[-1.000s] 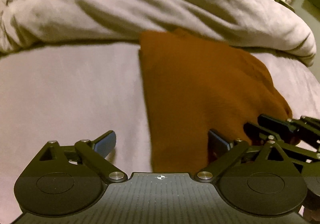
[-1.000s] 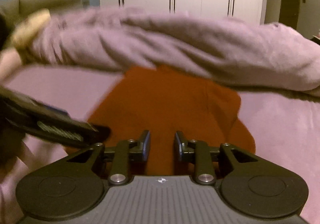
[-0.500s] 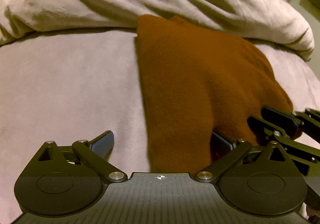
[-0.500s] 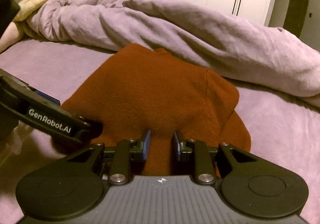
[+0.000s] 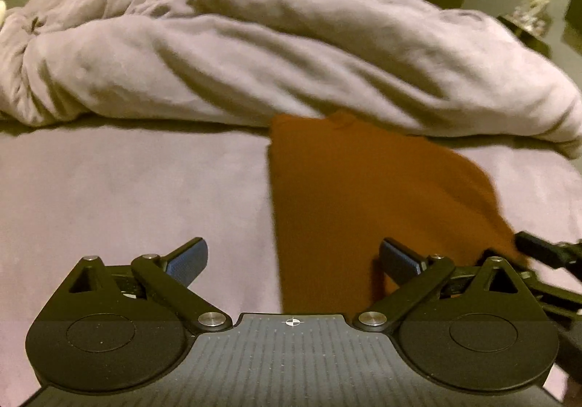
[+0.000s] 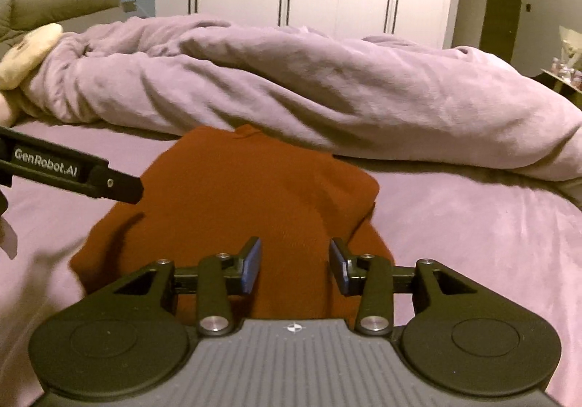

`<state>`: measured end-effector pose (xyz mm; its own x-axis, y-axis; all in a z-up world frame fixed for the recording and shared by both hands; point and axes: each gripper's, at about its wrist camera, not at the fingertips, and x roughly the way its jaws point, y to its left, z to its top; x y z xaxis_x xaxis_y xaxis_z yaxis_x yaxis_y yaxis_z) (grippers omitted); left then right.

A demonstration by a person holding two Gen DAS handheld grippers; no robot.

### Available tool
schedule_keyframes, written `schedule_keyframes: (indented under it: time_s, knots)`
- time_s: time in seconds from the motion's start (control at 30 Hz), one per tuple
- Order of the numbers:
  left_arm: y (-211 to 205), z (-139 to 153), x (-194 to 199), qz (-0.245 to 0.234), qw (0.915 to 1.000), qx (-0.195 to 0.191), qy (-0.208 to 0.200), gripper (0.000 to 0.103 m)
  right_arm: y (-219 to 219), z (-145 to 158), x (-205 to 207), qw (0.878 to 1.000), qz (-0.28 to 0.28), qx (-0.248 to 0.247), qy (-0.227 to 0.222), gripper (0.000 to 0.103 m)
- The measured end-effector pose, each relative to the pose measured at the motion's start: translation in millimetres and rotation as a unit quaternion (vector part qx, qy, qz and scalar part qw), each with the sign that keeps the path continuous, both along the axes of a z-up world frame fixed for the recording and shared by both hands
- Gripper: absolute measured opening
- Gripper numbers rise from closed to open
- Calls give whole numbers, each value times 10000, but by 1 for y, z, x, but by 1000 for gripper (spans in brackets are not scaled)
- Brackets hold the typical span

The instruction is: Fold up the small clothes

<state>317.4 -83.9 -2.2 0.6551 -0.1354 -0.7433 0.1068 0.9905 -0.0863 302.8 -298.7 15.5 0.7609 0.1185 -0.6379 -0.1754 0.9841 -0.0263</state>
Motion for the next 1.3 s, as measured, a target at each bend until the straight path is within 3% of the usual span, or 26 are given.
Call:
schedule_keyframes:
  time_s: [0.13,0.23,0.37,0.5,0.6,0.7,0.8,0.9,1.03,1.1,1.17,1.3]
  knots:
    - [4,-18,20,201,9983,-433,346,103,4,-4,25,9999,-62,68,98,40]
    - [1,-32,29,142,9976,-492,457,103,10,-11,43,9997,-67,-145,163,40]
    - [-4,-47,32,49,9983,-472,339,103,4,-31,63,9983,-157,-194,522,46]
    - [-7,-58,27,-31,9991,-421,16,103,-1,-47,57,9994,-93,-202,257,49]
    - [3,-57,26,28,9972,-742,108,103,-1,-50,52,9997,-105,-182,131,49]
    - [19,-48,27,85,9928,-1146,339,103,-10,-43,52,9998,-62,73,167,52]
    - [28,-35,26,227,9914,-1266,249,103,-28,-28,41,9989,-193,397,142,68]
    - [25,-31,33,292,9911,-1282,211,103,-45,-20,36,9978,-465,476,67,67]
    - [12,-50,46,311,9888,-1346,559,103,-50,-13,49,9967,-557,594,31,67]
    - [12,-58,47,336,9864,-1479,642,103,-51,-15,61,9949,-545,839,160,69]
    - [16,-58,47,272,9849,-1564,687,103,-55,-27,78,9905,-546,1142,547,80]
    - [33,-61,52,-36,9773,-1905,922,103,-76,-53,94,9734,-722,1846,1151,93]
